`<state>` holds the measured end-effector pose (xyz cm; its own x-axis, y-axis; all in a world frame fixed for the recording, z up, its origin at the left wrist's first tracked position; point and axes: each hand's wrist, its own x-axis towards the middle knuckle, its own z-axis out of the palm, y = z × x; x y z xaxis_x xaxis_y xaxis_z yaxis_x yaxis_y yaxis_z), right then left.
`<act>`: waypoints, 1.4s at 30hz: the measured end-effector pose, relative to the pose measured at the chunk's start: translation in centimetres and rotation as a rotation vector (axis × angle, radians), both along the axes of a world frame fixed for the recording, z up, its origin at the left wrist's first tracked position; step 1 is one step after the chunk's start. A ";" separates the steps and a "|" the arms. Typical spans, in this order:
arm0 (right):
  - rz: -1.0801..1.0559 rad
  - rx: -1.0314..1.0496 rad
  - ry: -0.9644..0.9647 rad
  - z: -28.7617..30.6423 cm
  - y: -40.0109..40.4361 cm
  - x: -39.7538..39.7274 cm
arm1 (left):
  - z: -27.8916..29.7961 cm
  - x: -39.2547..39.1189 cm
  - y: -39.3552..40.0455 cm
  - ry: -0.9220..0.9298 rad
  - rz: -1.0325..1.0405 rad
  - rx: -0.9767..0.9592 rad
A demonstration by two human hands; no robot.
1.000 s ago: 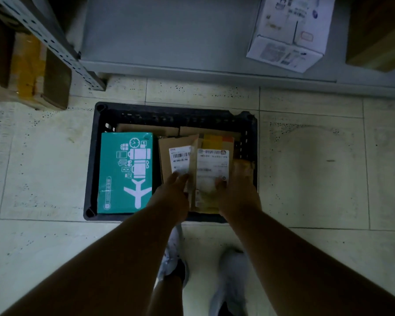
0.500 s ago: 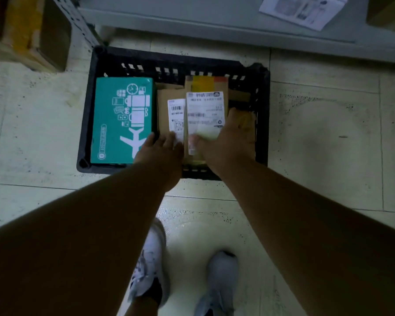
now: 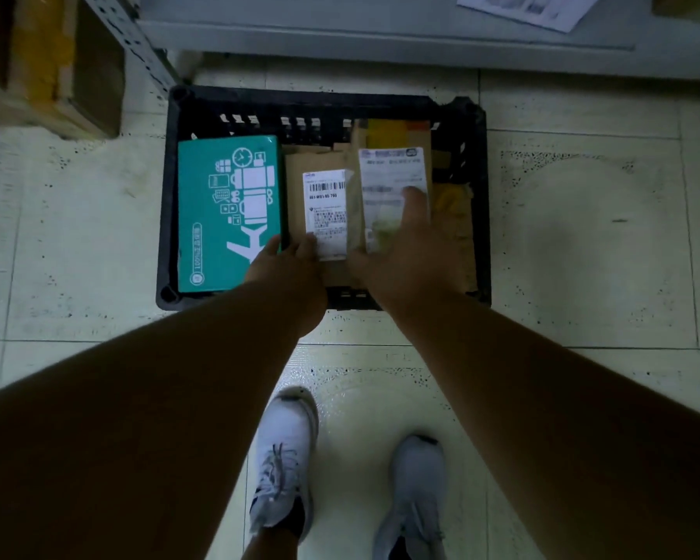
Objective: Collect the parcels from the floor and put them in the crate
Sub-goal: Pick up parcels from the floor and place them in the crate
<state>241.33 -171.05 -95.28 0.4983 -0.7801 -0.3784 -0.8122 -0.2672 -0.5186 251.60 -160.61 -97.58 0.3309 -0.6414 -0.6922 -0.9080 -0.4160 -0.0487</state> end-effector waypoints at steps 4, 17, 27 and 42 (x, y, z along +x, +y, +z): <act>0.003 -0.050 0.014 0.6 -0.8 -1.0 | 0.6 -0.7 -1.0 -0.014 0.036 -0.117; 0.047 -0.158 -0.028 0.3 -1.5 -2.6 | -3.2 6.8 -9.4 -0.061 0.302 -0.281; 0.049 -0.171 0.001 -1.0 0.2 -3.5 | -3.6 7.1 -10.0 0.043 0.248 -0.238; 0.218 -0.047 0.287 2.5 -1.3 -3.9 | 2.5 0.6 -6.1 0.535 0.625 -0.223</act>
<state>237.44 -172.31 -92.74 0.5333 -0.6874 -0.4931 -0.8444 -0.4680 -0.2608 252.22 -166.75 -95.05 0.3336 -0.5894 -0.7357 -0.3855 -0.7975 0.4641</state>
